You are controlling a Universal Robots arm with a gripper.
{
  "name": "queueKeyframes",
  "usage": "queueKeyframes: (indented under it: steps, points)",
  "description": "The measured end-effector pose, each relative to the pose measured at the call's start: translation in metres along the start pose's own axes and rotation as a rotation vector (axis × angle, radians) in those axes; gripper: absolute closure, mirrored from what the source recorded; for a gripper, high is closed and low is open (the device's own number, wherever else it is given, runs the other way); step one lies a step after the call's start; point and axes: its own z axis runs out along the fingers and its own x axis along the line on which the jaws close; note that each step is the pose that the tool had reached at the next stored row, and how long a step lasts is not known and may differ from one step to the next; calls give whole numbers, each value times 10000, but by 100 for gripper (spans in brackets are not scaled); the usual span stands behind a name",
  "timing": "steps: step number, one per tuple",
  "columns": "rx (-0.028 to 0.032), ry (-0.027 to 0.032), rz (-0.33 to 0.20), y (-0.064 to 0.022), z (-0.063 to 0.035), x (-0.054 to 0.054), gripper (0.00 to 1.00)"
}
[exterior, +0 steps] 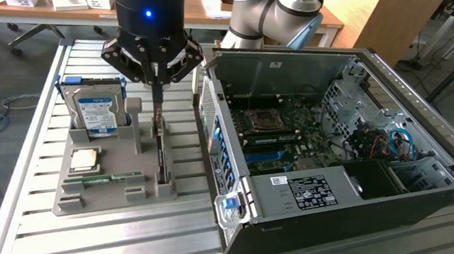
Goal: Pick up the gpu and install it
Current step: 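Reach for the gpu, then pick up the gpu and move the gpu toward the slot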
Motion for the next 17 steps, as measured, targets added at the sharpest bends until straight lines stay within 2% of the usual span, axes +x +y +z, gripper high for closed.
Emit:
queueKeyframes:
  steps: [14, 15, 16, 17]
  points:
    - [-2, -1, 0, 0, 1, 0, 89]
    - [-1, -1, 0, 0, 1, 0, 83]
    - [-2, -1, 0, 0, 1, 0, 83]
    - [-2, -2, 0, 0, 1, 0, 77]
